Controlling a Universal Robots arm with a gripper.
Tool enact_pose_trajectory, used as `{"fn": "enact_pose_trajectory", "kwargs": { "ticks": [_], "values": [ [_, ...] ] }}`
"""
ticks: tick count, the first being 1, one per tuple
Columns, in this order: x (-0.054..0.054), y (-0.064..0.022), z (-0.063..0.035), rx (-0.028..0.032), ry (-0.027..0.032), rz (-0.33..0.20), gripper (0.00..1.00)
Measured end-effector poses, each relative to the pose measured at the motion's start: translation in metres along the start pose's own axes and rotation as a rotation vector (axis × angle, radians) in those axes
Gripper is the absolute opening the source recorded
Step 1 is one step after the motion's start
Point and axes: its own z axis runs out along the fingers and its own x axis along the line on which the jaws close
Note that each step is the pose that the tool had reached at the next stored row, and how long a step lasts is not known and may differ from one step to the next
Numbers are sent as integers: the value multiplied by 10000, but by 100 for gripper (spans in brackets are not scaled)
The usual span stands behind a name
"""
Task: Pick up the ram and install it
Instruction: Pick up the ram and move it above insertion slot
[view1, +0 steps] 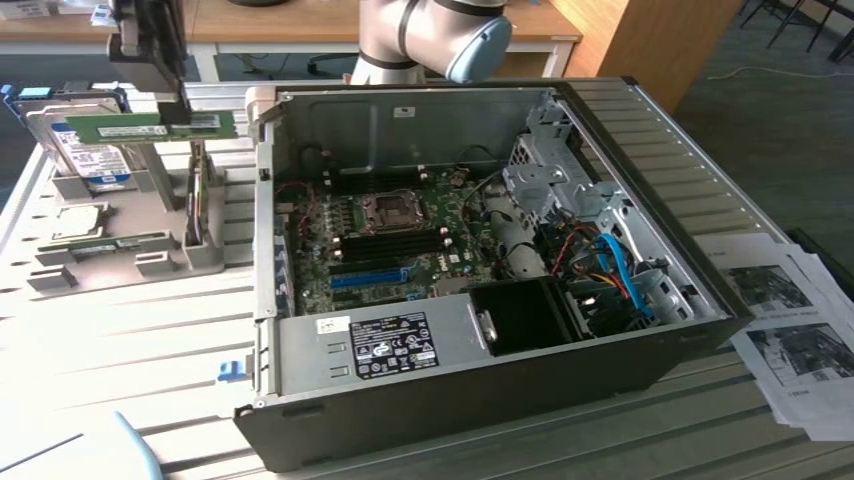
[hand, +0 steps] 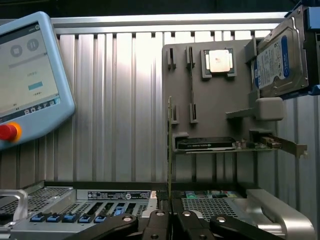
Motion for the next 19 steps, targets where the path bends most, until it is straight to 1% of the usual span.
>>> {"fn": "enact_pose_trajectory", "kwargs": {
  "ticks": [1,19],
  "values": [
    [-2,-64,-2,1,-1,0,11],
    [-13,-472,-19,0,0,0,11]
  ]
}}
